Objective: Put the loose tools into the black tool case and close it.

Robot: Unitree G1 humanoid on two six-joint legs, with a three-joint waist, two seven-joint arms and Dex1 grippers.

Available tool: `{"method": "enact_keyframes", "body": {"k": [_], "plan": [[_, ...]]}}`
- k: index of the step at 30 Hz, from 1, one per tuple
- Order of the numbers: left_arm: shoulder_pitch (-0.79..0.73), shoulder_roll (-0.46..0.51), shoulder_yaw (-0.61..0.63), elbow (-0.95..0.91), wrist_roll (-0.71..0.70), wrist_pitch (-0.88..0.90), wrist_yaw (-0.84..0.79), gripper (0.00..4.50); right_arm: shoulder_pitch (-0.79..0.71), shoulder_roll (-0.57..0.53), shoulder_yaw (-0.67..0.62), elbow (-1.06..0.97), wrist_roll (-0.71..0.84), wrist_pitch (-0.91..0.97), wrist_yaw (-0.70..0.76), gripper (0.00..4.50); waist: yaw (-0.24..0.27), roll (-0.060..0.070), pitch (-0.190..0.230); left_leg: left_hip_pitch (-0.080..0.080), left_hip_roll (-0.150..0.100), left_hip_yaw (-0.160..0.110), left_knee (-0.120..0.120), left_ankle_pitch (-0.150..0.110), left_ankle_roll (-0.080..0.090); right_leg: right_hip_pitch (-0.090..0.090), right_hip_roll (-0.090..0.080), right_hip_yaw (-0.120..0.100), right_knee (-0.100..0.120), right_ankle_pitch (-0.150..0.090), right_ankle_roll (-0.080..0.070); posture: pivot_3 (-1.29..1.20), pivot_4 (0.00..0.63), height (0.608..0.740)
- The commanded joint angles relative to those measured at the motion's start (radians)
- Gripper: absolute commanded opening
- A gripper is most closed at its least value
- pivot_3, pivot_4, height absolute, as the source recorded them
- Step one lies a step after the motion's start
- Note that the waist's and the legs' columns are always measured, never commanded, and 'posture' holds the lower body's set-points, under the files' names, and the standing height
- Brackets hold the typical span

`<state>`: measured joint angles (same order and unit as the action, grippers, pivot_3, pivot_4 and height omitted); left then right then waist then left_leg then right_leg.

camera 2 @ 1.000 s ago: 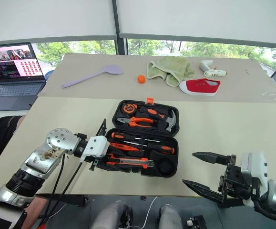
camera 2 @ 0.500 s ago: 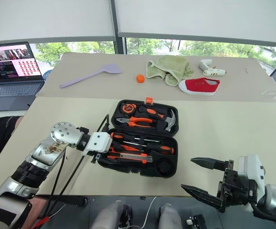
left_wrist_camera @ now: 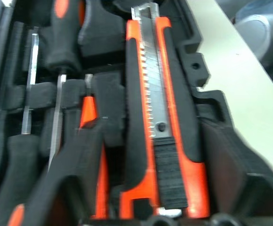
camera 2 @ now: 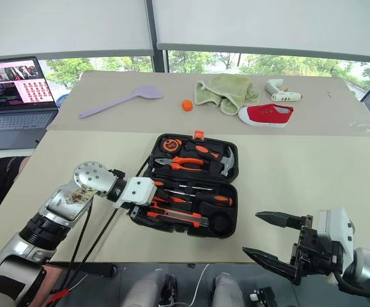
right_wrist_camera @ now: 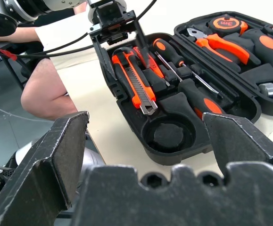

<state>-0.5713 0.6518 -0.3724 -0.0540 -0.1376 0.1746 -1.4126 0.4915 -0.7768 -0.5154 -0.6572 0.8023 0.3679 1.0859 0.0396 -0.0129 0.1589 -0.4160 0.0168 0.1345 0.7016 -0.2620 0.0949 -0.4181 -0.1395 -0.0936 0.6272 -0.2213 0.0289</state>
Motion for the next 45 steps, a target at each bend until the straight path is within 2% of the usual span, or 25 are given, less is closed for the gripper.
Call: {"method": "enact_keyframes", "body": {"k": [1,4,8,11,16,18,19,20,21,28,37,40,45], "plan": [[-0.008,-0.018,0.083,-0.071,-0.140,0.055,-0.014,4.43,-0.020,0.004,0.008,0.002,-0.009,-0.018,0.000,4.50,0.000,0.000,0.000,0.000,0.000,0.000,0.000,0.000,0.000,0.000,0.000,0.000,0.000,0.000,0.000,0.00,0.150,0.740],[-0.005,-0.041,0.143,-0.087,-0.219,0.076,0.008,4.43,-0.037,0.007,0.021,0.018,-0.020,-0.024,0.004,4.50,-0.001,0.000,0.000,0.000,0.000,0.000,0.001,0.001,-0.001,0.000,0.000,0.000,0.000,0.000,0.000,0.00,0.150,0.740],[0.012,-0.049,0.150,-0.078,-0.207,0.023,0.020,4.43,-0.056,0.012,0.036,0.035,-0.031,-0.030,0.006,4.50,0.000,0.000,0.000,0.000,0.000,0.000,0.001,0.002,-0.003,0.000,0.000,0.000,0.001,0.000,0.000,0.00,0.150,0.740],[0.028,-0.064,0.126,-0.065,-0.182,0.003,0.042,3.76,-0.070,0.017,0.045,0.045,-0.039,-0.035,0.007,4.50,0.000,0.000,0.000,0.000,0.000,0.000,0.001,0.002,-0.004,0.000,0.000,0.000,0.001,0.000,0.000,0.00,0.150,0.740],[0.056,-0.104,0.053,-0.034,-0.100,-0.061,0.077,1.84,-0.082,0.019,0.050,0.060,-0.048,-0.046,0.008,4.50,0.002,0.000,0.000,0.000,-0.001,0.000,0.001,0.002,-0.003,0.001,0.000,0.000,0.000,0.000,0.000,0.00,0.150,0.740],[0.071,-0.109,0.036,-0.028,-0.079,-0.076,0.088,1.24,-0.082,0.022,0.048,0.062,-0.051,-0.051,0.007,4.50,0.001,0.000,0.000,0.000,-0.001,0.000,0.001,0.002,-0.003,0.001,0.000,0.000,0.000,0.000,0.000,0.00,0.150,0.740],[0.083,-0.103,0.025,-0.030,-0.068,-0.077,0.085,0.79,-0.080,0.023,0.045,0.062,-0.051,-0.053,0.007,4.50,0.001,0.000,0.000,0.000,-0.001,0.000,0.001,0.002,-0.003,0.001,0.000,0.000,0.000,0.000,0.000,0.00,0.150,0.740],[0.095,-0.104,0.018,-0.030,-0.055,-0.082,0.096,0.56,-0.074,0.025,0.043,0.061,-0.052,-0.056,0.008,4.50,0.000,0.000,0.000,0.000,-0.001,0.000,0.001,0.002,-0.003,0.001,0.000,0.000,0.000,0.000,0.000,0.00,0.150,0.740],[0.105,-0.104,0.012,-0.031,-0.042,-0.079,0.111,0.08,-0.068,0.027,0.041,0.060,-0.053,-0.059,0.009,4.50,0.000,0.000,0.000,0.000,-0.001,0.000,0.001,0.002,-0.003,0.000,0.000,0.000,0.000,0.000,0.000,0.00,0.150,0.740],[0.143,-0.096,-0.028,-0.021,0.025,-0.098,0.148,0.03,-0.060,0.036,0.046,0.057,-0.059,-0.064,0.001,4.50,0.003,0.000,0.000,0.000,-0.001,0.000,0.001,0.000,0.000,0.001,0.000,0.000,0.000,0.001,0.000,0.00,0.150,0.740],[0.181,0.015,-0.058,0.028,0.136,-0.165,0.166,0.03,-0.060,0.045,0.053,0.064,-0.069,-0.067,0.002,4.50,-0.003,0.004,-0.006,0.005,0.000,-0.001,0.000,-0.001,0.001,0.005,0.000,0.000,-0.001,0.000,0.000,0.00,0.150,0.740],[0.186,0.013,-0.044,0.026,0.117,-0.132,0.184,0.03,-0.061,0.049,0.058,0.065,-0.072,-0.068,0.002,4.50,-0.002,0.007,-0.008,0.013,0.000,-0.001,-0.003,-0.003,0.005,0.012,-0.001,0.000,-0.004,0.000,0.000,0.00,0.150,0.740],[0.190,0.018,-0.044,0.021,0.105,-0.116,0.180,0.03,-0.069,0.052,0.066,0.067,-0.075,-0.066,0.000,4.50,-0.002,0.009,-0.010,0.017,0.000,-0.001,-0.005,-0.005,0.002,0.013,-0.004,0.000,-0.004,-0.002,0.002,0.00,0.150,0.740]]}}
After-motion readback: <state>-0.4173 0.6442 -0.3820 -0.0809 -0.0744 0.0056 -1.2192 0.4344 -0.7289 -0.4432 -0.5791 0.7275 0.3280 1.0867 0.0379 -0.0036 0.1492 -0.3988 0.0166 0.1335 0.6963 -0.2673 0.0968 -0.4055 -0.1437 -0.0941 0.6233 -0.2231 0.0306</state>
